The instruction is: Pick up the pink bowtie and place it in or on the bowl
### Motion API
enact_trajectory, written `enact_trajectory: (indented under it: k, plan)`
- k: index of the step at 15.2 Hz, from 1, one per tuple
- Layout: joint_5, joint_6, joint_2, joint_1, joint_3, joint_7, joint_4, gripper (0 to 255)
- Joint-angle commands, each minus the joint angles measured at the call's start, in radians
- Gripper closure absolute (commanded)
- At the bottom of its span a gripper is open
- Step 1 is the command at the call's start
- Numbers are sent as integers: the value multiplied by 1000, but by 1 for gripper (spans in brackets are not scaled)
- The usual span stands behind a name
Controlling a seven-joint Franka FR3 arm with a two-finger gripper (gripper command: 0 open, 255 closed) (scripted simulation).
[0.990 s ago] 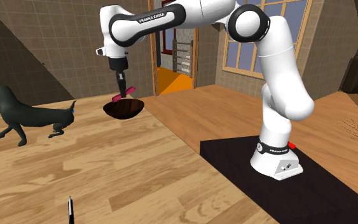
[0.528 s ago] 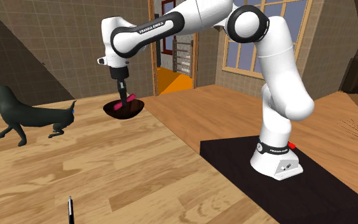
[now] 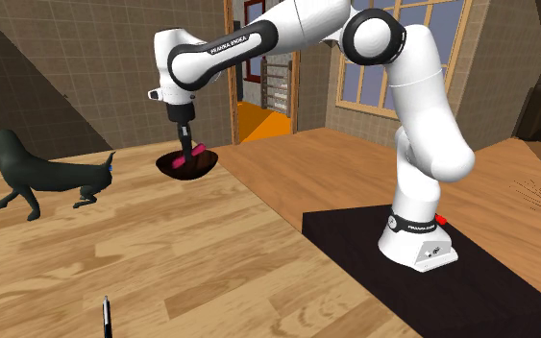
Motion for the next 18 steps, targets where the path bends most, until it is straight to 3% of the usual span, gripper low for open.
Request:
enact_trajectory:
  k: [1, 6, 10, 18]
  plan:
    - [0, 0, 0, 0, 0, 0, 0, 0]
    - [0, 0, 0, 0, 0, 0, 0, 0]
    - [-2, -118, -19, 3, 0, 1, 99, 0]
    - [-2, -118, -19, 3, 0, 1, 99, 0]
